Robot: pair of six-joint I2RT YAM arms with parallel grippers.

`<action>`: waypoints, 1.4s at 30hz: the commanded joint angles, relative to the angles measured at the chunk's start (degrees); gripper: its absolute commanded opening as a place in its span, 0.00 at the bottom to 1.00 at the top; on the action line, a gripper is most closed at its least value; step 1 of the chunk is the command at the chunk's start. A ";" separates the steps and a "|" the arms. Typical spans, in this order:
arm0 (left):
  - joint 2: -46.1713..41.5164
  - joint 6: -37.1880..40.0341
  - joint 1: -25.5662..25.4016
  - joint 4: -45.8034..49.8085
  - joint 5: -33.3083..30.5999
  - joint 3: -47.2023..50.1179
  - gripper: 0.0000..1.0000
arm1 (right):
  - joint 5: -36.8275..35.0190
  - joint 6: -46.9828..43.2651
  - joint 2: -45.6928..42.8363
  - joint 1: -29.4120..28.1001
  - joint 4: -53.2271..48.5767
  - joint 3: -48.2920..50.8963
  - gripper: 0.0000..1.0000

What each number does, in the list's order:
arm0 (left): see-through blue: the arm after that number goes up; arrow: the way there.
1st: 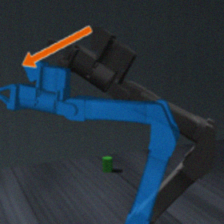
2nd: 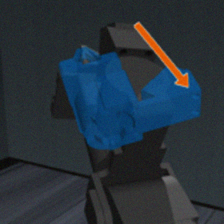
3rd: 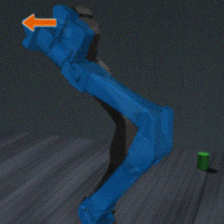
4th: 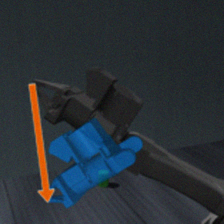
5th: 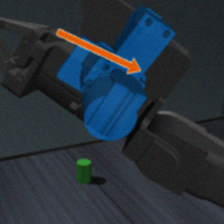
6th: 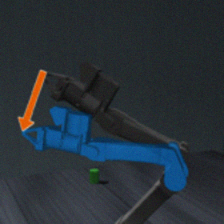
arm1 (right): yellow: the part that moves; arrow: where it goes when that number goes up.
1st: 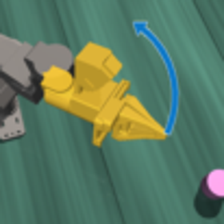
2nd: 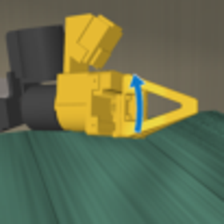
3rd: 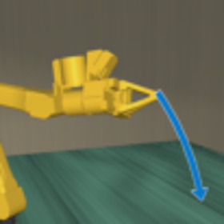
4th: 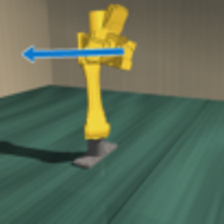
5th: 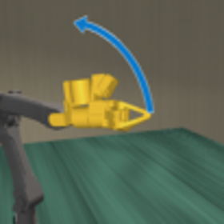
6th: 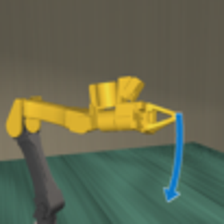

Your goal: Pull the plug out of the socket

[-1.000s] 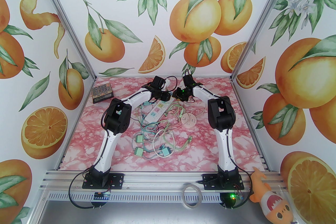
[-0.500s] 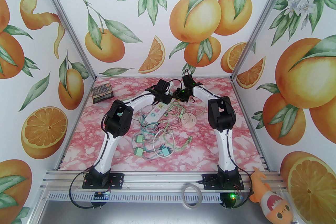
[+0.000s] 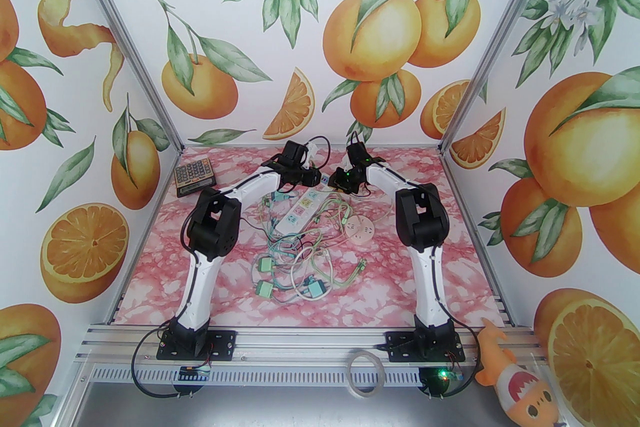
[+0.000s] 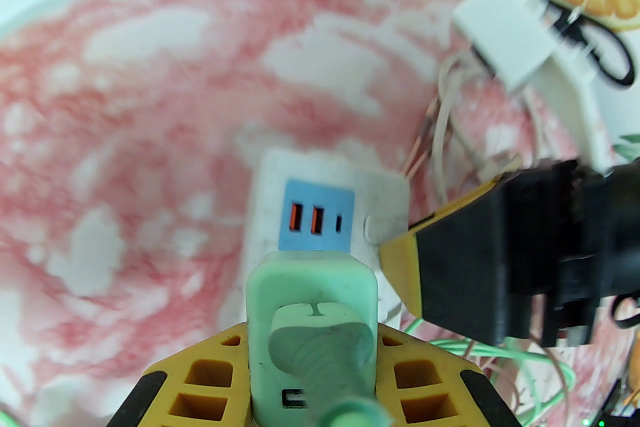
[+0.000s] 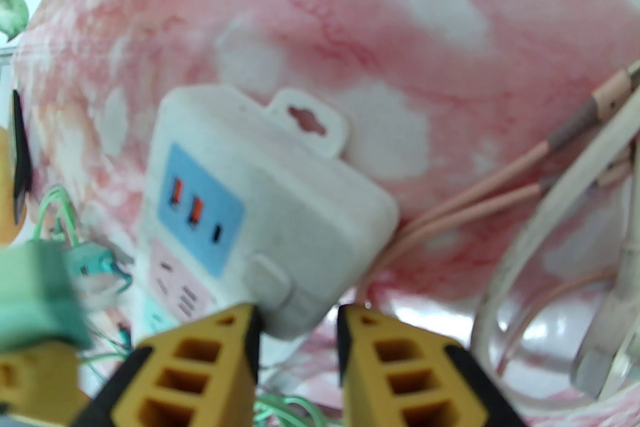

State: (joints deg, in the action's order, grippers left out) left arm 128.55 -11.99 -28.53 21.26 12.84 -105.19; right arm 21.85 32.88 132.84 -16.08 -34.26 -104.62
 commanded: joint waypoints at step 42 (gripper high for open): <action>-53.78 -29.86 12.23 4.75 -25.53 65.29 0.21 | -12.09 2.35 -25.54 -0.27 5.87 13.32 1.00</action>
State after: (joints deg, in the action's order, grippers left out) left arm 75.79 -38.70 -16.78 24.64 -9.45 -40.53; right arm 11.51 34.28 110.69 -16.10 -30.04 -92.49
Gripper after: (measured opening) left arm 0.287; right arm 0.997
